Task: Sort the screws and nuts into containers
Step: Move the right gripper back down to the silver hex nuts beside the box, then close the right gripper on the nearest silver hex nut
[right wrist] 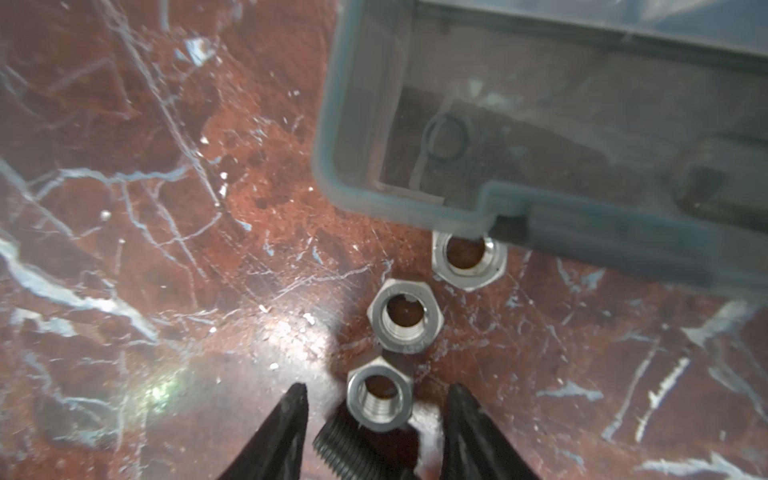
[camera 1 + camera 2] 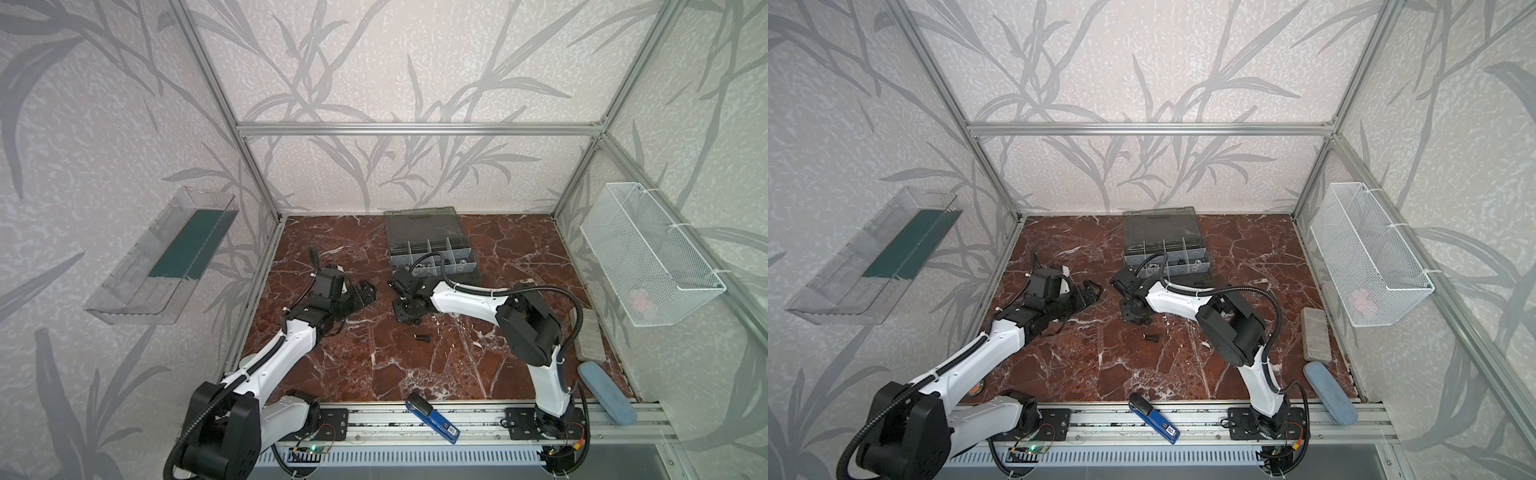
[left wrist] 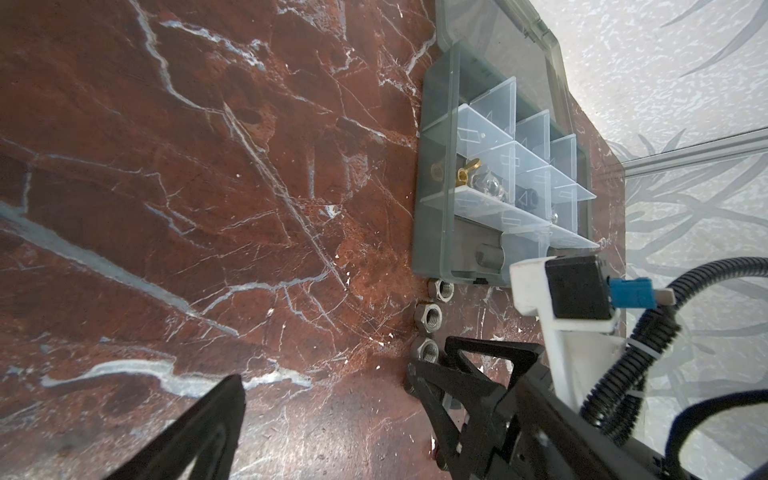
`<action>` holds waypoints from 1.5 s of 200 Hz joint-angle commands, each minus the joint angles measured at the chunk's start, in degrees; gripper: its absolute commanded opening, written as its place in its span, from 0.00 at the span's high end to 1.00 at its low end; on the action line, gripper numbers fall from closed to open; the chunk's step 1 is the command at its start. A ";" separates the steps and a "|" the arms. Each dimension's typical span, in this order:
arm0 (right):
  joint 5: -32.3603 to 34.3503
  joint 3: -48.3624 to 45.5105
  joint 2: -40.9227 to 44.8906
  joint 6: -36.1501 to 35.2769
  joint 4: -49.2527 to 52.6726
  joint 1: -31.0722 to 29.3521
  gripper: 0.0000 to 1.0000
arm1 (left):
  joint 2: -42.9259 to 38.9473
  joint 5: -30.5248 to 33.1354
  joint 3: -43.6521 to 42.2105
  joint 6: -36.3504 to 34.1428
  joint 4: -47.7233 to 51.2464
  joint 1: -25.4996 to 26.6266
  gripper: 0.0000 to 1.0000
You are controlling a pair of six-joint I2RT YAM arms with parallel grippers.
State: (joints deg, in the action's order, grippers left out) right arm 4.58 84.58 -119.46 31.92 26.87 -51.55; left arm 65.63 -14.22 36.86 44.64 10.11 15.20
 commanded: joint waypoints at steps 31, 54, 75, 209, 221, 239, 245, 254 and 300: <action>1.57 2.24 -2.57 -0.89 2.47 -0.59 0.48 | -1.25 0.13 -1.18 0.27 0.75 -0.70 0.01; 2.01 2.27 -2.68 -1.07 3.06 -0.83 0.53 | -1.36 0.15 -1.27 0.22 0.80 -0.87 0.01; 2.28 2.26 -2.70 -1.20 3.31 -0.83 0.59 | -1.41 0.13 -1.27 0.27 0.83 -0.96 0.01; 3.12 2.80 -2.98 -2.39 3.89 -0.80 0.83 | -1.64 0.15 -1.53 0.40 0.79 -1.23 0.01; 3.16 2.62 -2.64 -2.68 3.78 -0.78 0.87 | -1.66 0.02 -1.53 0.36 0.93 -1.23 0.01; 3.22 1.83 -1.27 -4.25 2.53 -0.83 0.90 | -1.81 0.07 -1.53 0.36 1.00 -1.23 0.01; 3.18 1.69 -0.63 -4.74 2.35 -0.76 0.90 | -1.89 0.06 -1.53 0.36 1.00 -1.23 0.01; 2.55 1.44 0.57 -5.88 1.98 -0.62 0.92 | -1.99 0.15 -1.45 0.36 1.14 -1.27 0.01; -1.66 0.62 7.52 -10.95 2.65 2.59 0.95 | -2.26 0.17 -1.27 0.36 1.32 -1.27 0.01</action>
State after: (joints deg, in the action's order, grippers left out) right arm 5.06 85.45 -118.39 24.82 28.67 -51.05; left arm 64.47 -14.22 36.21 44.66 10.41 14.17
